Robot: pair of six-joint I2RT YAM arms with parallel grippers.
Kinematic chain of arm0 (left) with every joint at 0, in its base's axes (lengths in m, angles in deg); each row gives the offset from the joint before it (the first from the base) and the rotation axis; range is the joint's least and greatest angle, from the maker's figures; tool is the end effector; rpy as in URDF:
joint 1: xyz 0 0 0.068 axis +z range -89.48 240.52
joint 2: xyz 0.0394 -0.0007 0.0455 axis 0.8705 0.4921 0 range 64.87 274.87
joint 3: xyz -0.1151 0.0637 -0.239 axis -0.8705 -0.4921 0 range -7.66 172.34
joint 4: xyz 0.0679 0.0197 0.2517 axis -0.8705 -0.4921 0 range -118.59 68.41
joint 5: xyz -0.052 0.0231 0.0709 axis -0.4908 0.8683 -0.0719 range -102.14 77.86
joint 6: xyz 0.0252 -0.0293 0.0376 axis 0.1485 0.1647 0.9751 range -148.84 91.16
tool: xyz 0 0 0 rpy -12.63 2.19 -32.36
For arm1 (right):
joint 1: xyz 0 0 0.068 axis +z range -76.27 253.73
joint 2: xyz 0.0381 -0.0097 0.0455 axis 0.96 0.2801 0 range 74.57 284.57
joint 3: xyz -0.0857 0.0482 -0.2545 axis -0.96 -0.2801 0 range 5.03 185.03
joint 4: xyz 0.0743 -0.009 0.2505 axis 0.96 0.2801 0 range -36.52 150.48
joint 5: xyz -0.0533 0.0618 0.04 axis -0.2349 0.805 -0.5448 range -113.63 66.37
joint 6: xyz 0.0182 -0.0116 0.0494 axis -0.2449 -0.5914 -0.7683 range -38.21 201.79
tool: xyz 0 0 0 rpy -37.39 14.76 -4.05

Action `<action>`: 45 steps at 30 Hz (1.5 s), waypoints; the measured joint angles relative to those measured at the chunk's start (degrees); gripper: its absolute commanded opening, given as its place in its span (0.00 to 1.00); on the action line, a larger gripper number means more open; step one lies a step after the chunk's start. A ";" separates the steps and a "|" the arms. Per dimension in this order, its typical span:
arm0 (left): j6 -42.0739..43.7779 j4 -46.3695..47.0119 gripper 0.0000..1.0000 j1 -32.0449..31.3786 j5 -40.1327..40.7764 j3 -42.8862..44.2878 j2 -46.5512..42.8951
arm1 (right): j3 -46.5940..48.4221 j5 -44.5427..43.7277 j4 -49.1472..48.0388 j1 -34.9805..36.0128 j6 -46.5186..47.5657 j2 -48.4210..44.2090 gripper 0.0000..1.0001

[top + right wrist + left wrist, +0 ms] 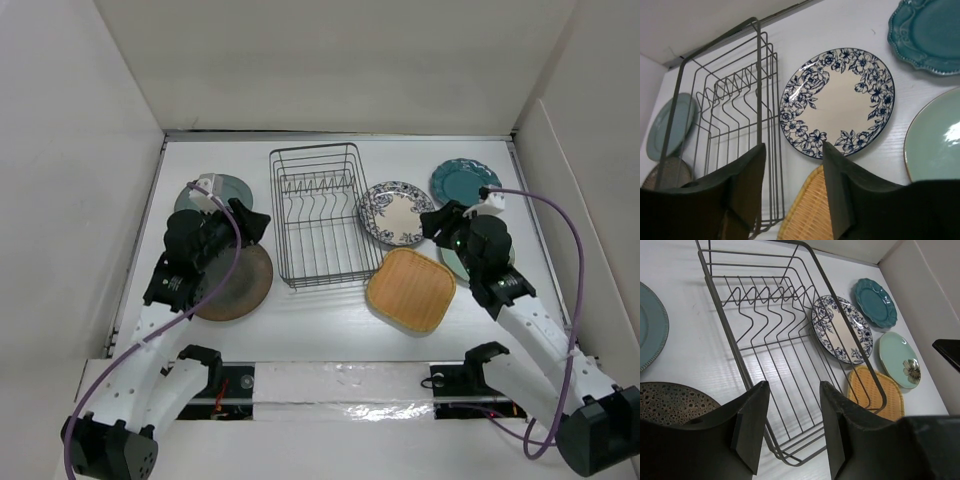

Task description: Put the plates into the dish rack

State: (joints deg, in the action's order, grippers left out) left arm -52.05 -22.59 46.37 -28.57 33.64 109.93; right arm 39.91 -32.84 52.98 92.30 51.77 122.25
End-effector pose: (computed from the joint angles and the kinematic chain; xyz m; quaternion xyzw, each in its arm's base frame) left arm 0.1815 -0.0561 0.3352 0.0389 0.7337 -0.3142 0.6012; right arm 0.1923 0.0586 0.2896 0.1276 0.7674 0.2002 0.5956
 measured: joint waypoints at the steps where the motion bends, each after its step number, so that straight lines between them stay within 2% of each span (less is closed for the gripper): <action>1: 0.11 -0.02 0.35 0.00 -0.02 0.00 0.13 | 0.00 0.15 -0.02 -0.31 -0.22 0.55 0.58; 2: 0.15 -0.02 0.31 0.00 -0.11 0.00 0.13 | 0.00 0.79 -0.31 -0.50 -0.50 1.05 0.54; 3: 0.22 0.09 0.28 -0.02 -0.20 0.00 0.04 | 0.00 1.18 -0.46 -0.63 -0.48 1.88 0.45; 5: 0.31 0.48 0.16 0.00 -0.85 0.00 -0.37 | -0.11 2.43 -1.29 -0.94 -0.98 3.48 0.12; 7: 0.44 1.20 0.00 -0.02 -1.31 0.00 -0.96 | -0.11 3.28 -1.99 -1.11 -1.68 4.90 0.01; 14: 0.76 2.12 0.00 -0.02 -3.30 0.00 -3.06 | 3.98 2.62 -4.87 -6.05 -4.28 12.09 0.00; 15: 0.83 2.12 0.00 -0.13 -3.43 0.00 -3.67 | 5.42 2.19 -5.40 -7.34 -4.87 13.79 0.05; 16: 0.87 2.10 0.06 -0.35 -3.43 0.00 -4.37 | 7.04 1.88 -5.99 -8.74 -5.27 15.52 0.12; 17: 1.01 2.08 0.13 -0.63 -3.45 0.00 -5.07 | 9.03 1.49 -6.58 -10.34 -5.79 17.66 0.27; 18: 1.25 2.05 0.21 -0.94 -3.48 0.00 -5.73 | 10.93 0.81 -7.32 -12.15 -6.36 19.93 0.36; 19: 1.38 2.05 0.37 -1.27 -3.50 0.00 -6.40 | 12.61 0.04 -8.13 -14.23 -6.82 22.14 0.43; 20: 1.73 2.03 0.42 -1.64 -3.52 0.00 -7.02 | 13.88 -0.20 -8.98 -16.46 -7.43 24.15 0.60; 21: 2.01 2.03 0.45 -1.97 -3.56 0.00 -7.54 | 14.67 -0.31 -9.70 -18.99 -8.39 25.92 0.67; 23: 2.29 1.90 0.49 -2.71 -3.43 0.00 -8.26 | 15.34 -0.66 -11.06 -23.74 -10.05 29.11 0.76; 28: 3.23 1.03 0.50 -4.96 -2.05 0.00 -8.59 | 17.27 1.55 -11.98 -34.14 -14.45 40.30 0.76; 33: 3.65 -0.20 0.50 -6.64 -0.46 0.00 -8.59 | 17.57 6.32 -12.04 -39.45 -17.68 48.63 0.76; 45: 3.80 -0.15 0.49 -7.54 -0.33 0.00 -7.56 | 23.74 15.65 -13.92 -41.00 -21.03 60.52 0.74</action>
State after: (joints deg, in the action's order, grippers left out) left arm -48.24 -22.74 38.83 -28.90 33.64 102.37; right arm 63.64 -17.19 39.06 51.30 30.74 182.77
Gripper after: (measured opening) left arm 0.490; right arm 0.746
